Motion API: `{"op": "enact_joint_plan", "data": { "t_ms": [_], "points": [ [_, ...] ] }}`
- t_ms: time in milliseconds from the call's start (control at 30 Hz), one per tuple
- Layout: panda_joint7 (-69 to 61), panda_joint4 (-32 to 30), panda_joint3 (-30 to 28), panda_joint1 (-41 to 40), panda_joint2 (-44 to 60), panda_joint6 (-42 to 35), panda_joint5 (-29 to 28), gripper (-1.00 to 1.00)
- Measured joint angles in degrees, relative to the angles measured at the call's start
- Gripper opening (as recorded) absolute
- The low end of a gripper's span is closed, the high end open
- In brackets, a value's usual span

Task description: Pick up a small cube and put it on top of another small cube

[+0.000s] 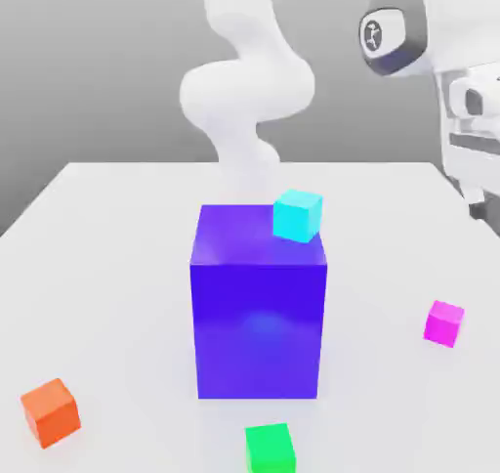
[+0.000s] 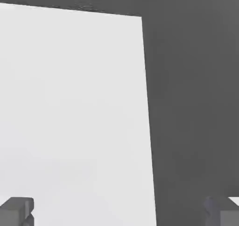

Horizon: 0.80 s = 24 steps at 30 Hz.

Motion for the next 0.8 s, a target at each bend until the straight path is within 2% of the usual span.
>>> {"op": "enact_joint_plan", "data": {
  "t_ms": [233, 400, 600, 633, 800],
  "points": [
    [-16.9, -4.4, 3.3, 6.9, 9.1, 5.4, -0.4, 0.00],
    [-26.5, -7.5, 5.2, 10.4, 15.6, 9.4, -3.6, 0.00],
    [-26.3, -6.0, 3.3, 12.2, 27.4, 18.7, -6.9, 0.00],
    [-26.3, -5.7, 2.9, 12.5, 29.1, 20.1, -6.9, -1.00],
    [-26.3, -5.7, 2.9, 12.5, 29.1, 19.9, -6.9, -1.00]
  ]
}}
